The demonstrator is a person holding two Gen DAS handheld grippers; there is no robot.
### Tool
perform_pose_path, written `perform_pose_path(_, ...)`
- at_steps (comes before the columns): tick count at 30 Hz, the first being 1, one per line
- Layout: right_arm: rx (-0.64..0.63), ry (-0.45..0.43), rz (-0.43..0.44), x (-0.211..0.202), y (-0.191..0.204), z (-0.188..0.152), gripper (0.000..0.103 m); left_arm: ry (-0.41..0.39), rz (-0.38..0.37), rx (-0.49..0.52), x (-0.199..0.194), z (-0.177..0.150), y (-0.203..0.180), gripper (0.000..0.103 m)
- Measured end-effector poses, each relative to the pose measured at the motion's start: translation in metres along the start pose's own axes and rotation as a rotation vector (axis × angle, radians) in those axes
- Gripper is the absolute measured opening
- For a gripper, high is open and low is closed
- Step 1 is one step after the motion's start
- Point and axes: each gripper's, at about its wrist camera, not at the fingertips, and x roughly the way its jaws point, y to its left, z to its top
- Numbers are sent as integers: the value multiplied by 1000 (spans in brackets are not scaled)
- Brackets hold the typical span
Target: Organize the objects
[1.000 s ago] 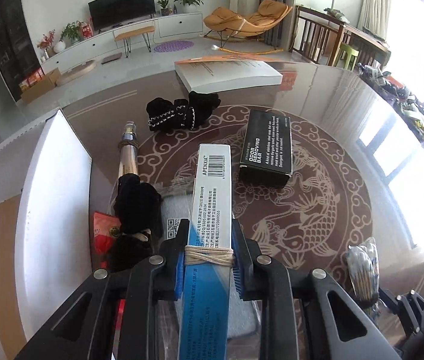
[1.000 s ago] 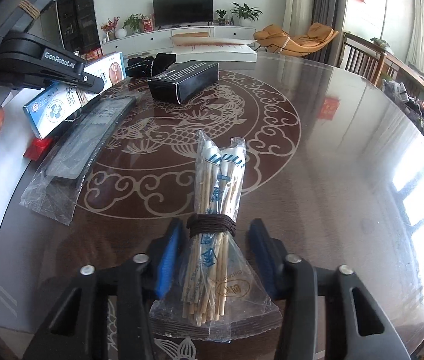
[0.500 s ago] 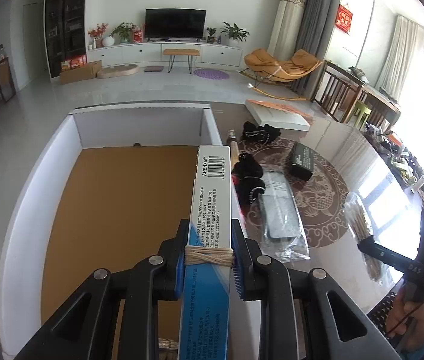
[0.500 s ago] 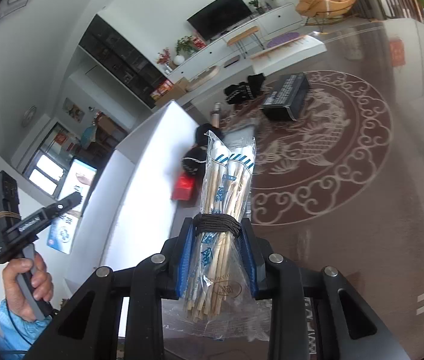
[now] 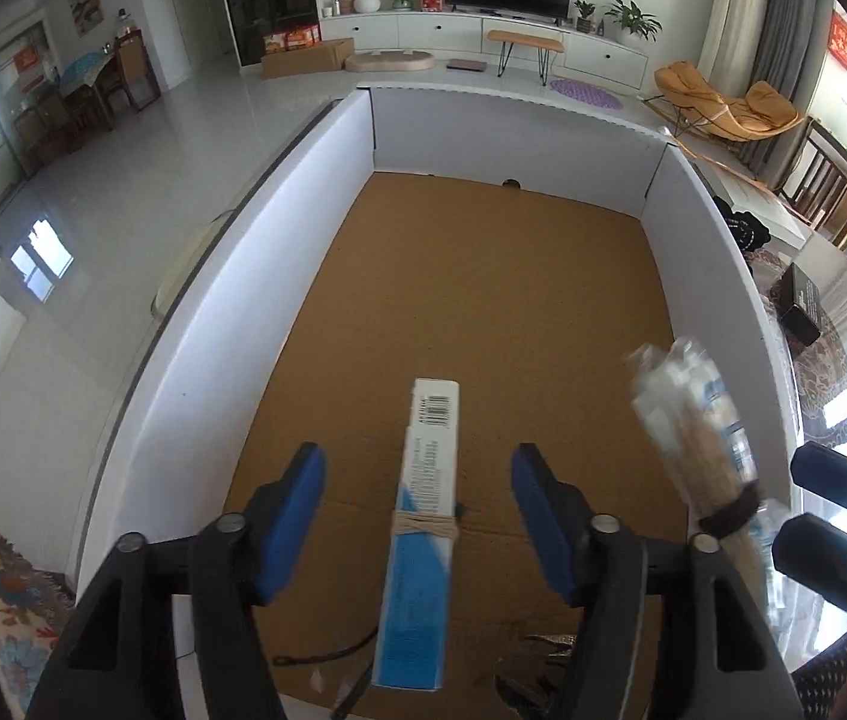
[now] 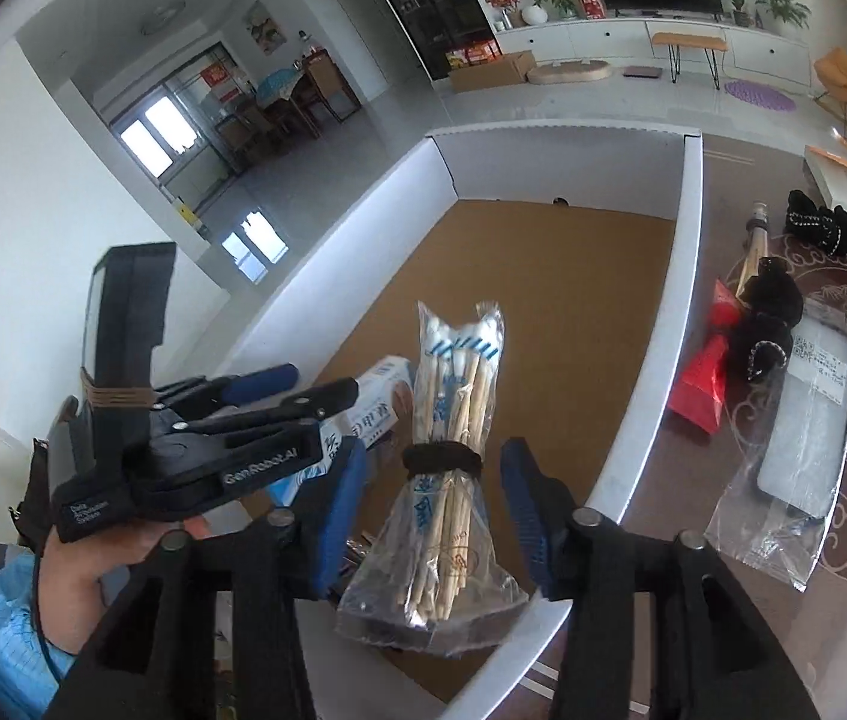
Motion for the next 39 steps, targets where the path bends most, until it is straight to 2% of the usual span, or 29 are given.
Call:
perform_pose_path(1,-21,-10,-33,-2,-1,-5,78,-25,23,-11,-3,-2,3,89)
perform_pose_path(3,-54,-42,-86,-15,-7,-17,79,-65,35,-32,-10,-4,7,91)
perform_pose_path(5,-60,-81,-128,-30,-20,-27,80,-89,10,-61,-14,-6,9,91)
perform_pose_path(7,-53,-155,-195,-48,-38,-35,88,-116,-25,-86,-19,-8,5,91)
perform_pose_path(9,-28,-234,-291,-66,-60,-48,96,-156,-61,-87,-29,-11,-9,91)
perform_pose_path(11,8,-282,-398,-76,-94,-65,98,-200,-99,-65,-41,-14,-28,91)
perform_pose_path(13,62,-287,-514,-81,-135,-89,98,-244,-163,-28,-58,-18,-53,91)
perform_pose_path(15,127,-253,-646,-80,-179,-114,98,-286,-244,28,-74,-23,-84,91)
perform_pose_path(18,239,-211,-751,-92,-235,-147,98,-331,-364,144,-96,-33,-139,91)
perform_pose_path(19,302,-204,-765,-99,-250,-153,98,-334,-399,178,-100,-36,-158,92)
perform_pose_path(21,421,-244,-752,-116,-271,-160,98,-302,-476,229,-101,-46,-197,95)
perform_pose_path(22,452,-263,-756,-122,-276,-162,98,-276,-514,246,-99,-51,-215,95)
perform_pose_path(25,500,-248,-780,-128,-279,-170,98,-188,-590,283,-81,-69,-264,95)
perform_pose_path(28,500,-230,-803,-129,-277,-171,98,-146,-577,334,-54,-95,-297,95)
perform_pose_path(30,494,-216,-816,-126,-280,-172,98,-129,-534,357,-35,-108,-307,95)
perform_pose_path(34,493,-170,-828,-111,-285,-170,98,-99,-448,371,-5,-122,-303,95)
perform_pose_path(39,487,-146,-831,-104,-285,-170,98,-100,-395,368,12,-125,-290,95)
